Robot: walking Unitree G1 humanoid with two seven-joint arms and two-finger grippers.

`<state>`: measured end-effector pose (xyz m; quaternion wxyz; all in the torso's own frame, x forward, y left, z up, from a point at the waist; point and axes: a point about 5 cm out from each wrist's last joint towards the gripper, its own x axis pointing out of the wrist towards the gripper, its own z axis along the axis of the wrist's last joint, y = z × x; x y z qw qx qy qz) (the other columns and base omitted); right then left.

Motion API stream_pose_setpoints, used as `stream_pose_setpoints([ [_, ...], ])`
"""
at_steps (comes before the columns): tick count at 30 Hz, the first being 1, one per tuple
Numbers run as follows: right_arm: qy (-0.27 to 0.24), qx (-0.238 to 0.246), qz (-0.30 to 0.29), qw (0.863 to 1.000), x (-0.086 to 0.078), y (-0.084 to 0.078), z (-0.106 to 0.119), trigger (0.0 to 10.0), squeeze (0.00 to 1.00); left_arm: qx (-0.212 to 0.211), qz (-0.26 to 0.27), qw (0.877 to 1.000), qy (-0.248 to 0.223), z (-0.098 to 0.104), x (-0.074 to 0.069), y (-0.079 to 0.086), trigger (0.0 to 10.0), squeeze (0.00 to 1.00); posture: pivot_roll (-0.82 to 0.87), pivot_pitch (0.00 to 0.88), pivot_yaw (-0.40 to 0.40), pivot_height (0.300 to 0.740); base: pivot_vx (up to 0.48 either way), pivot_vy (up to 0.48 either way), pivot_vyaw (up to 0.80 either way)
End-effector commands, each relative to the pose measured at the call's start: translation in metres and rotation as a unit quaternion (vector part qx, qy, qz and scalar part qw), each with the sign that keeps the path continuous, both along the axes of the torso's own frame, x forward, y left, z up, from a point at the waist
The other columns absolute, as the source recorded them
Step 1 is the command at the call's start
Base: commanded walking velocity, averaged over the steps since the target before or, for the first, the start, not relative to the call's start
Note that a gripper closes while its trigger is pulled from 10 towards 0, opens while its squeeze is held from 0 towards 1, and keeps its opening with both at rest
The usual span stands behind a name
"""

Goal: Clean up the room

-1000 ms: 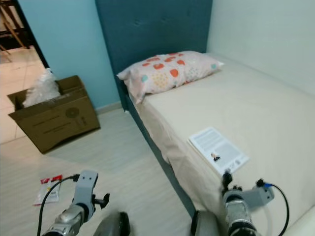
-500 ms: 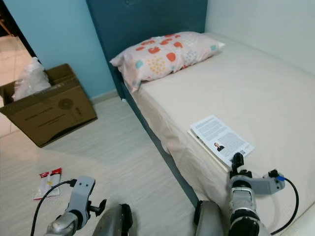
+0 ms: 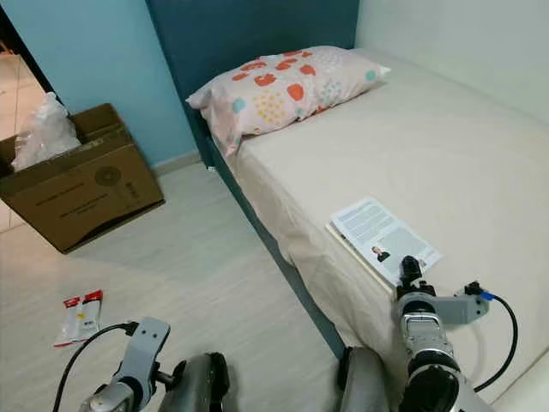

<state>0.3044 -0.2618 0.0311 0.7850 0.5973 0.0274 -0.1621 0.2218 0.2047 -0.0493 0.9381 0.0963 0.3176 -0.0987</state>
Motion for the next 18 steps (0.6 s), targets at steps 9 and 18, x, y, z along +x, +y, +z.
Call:
stream_pose_setpoints([
  [9,-0.057,0.028,0.03,0.998,0.008,0.008,0.01,0.0,0.0,0.009,0.003,1.0,0.015,-0.005,-0.008,0.002,10.0,0.0,0.17,0.17,0.027,0.56,0.0,0.0,0.0],
  [18,-0.124,-0.02,0.063,0.99,0.024,0.015,0.032,0.0,0.0,0.003,0.02,1.0,0.016,-0.003,0.0,-0.002,10.0,0.0,0.14,0.121,0.011,0.56,0.0,0.0,0.0],
])
